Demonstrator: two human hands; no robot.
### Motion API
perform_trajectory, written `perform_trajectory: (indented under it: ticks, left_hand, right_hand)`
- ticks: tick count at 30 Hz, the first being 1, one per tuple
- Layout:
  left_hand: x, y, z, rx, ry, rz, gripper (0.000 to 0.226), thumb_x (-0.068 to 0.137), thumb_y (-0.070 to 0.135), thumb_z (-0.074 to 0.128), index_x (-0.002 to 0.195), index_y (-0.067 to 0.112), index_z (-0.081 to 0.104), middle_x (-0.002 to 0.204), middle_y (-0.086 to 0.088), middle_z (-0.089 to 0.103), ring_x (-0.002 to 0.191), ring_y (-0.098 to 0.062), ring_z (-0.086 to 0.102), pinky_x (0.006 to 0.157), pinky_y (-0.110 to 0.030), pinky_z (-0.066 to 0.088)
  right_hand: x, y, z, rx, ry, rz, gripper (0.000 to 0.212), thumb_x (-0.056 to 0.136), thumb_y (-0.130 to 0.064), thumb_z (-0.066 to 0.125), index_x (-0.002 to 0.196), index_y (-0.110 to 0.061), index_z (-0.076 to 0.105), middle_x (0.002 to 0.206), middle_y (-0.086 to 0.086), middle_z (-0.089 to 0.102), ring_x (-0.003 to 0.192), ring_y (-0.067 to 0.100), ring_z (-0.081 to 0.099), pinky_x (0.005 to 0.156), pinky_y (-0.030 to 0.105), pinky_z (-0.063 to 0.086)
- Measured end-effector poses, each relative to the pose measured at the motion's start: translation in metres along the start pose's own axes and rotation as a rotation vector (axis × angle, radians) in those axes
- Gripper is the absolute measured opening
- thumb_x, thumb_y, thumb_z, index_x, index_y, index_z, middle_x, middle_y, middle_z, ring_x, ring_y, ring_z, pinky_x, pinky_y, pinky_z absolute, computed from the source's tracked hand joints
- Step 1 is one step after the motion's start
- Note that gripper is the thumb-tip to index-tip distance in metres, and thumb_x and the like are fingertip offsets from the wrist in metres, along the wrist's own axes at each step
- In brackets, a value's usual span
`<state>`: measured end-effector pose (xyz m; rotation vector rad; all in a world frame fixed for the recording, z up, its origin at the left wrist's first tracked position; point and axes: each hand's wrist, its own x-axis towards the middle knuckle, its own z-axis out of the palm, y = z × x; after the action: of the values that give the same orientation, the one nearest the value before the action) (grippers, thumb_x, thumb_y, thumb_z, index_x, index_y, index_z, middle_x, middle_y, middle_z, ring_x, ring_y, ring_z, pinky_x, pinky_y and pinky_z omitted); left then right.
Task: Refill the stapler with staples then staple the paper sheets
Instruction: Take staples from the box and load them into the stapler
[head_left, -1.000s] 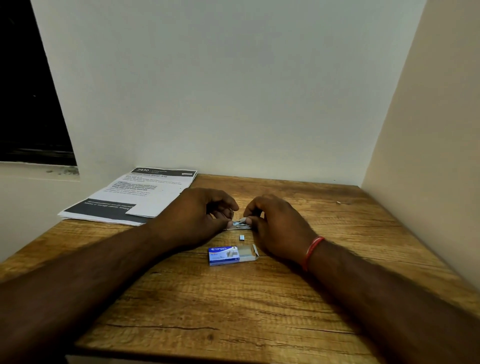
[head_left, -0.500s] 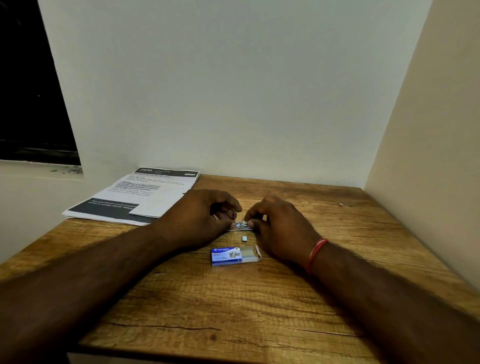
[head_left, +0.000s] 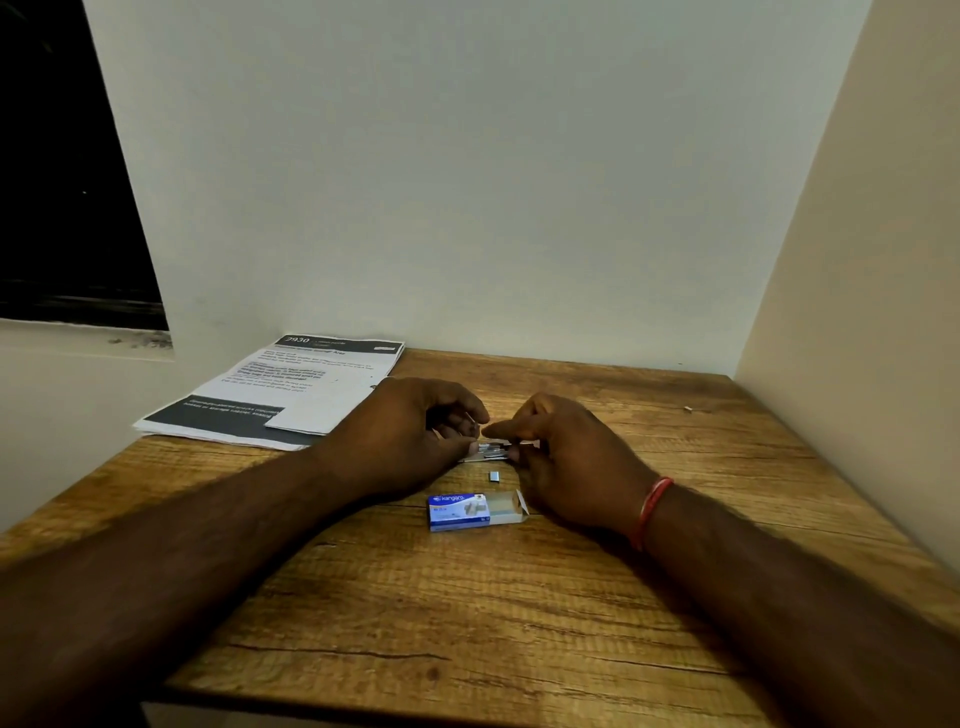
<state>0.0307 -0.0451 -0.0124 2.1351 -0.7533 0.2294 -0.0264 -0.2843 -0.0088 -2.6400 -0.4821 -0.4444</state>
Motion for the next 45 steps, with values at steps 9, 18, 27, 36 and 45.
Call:
perform_trajectory:
  ticks: [9, 18, 27, 36, 45]
  left_hand:
    - [0.002, 0.001, -0.001, 0.046, 0.022, 0.006, 0.015, 0.095, 0.032, 0.091, 0.1, 0.044, 0.084, 0.097, 0.029, 0.082, 0.093, 0.004, 0.079, 0.082, -0.02, 0.061]
    - [0.002, -0.002, -0.001, 0.061, 0.038, 0.018, 0.013, 0.094, 0.035, 0.093, 0.098, 0.042, 0.084, 0.093, 0.031, 0.082, 0.088, 0.007, 0.078, 0.071, -0.007, 0.054]
    - [0.002, -0.004, 0.0, 0.048, 0.023, 0.007, 0.014, 0.095, 0.032, 0.092, 0.101, 0.042, 0.084, 0.093, 0.032, 0.081, 0.088, 0.008, 0.079, 0.07, -0.005, 0.055]
    - [0.002, -0.005, 0.0, 0.066, 0.025, 0.007, 0.012, 0.095, 0.034, 0.092, 0.104, 0.039, 0.085, 0.096, 0.033, 0.081, 0.092, 0.009, 0.077, 0.069, -0.002, 0.051]
    - [0.0, 0.001, 0.0, 0.077, 0.023, -0.005, 0.013, 0.095, 0.035, 0.091, 0.105, 0.04, 0.085, 0.095, 0.033, 0.08, 0.091, 0.009, 0.077, 0.069, -0.005, 0.052]
  right_hand:
    - [0.0, -0.002, 0.0, 0.052, -0.034, 0.013, 0.035, 0.108, -0.023, 0.065, 0.129, -0.047, 0.078, 0.133, -0.015, 0.058, 0.13, 0.011, 0.042, 0.102, 0.031, 0.038]
    - [-0.001, 0.011, -0.012, 0.087, -0.052, 0.07, 0.035, 0.101, -0.017, 0.067, 0.116, -0.044, 0.082, 0.127, -0.016, 0.06, 0.126, 0.011, 0.044, 0.099, 0.034, 0.042]
    - [-0.001, 0.015, -0.017, 0.056, -0.026, 0.089, 0.031, 0.099, -0.021, 0.073, 0.114, -0.047, 0.082, 0.125, -0.016, 0.064, 0.116, 0.011, 0.051, 0.092, 0.035, 0.049]
    - [-0.002, 0.011, -0.016, 0.084, -0.066, 0.063, 0.036, 0.098, -0.019, 0.072, 0.118, -0.047, 0.083, 0.127, -0.017, 0.064, 0.119, 0.011, 0.052, 0.097, 0.038, 0.053]
    - [0.0, 0.023, -0.017, 0.202, -0.035, 0.107, 0.03, 0.098, -0.023, 0.076, 0.106, -0.049, 0.087, 0.111, -0.023, 0.073, 0.102, 0.006, 0.065, 0.078, 0.027, 0.055]
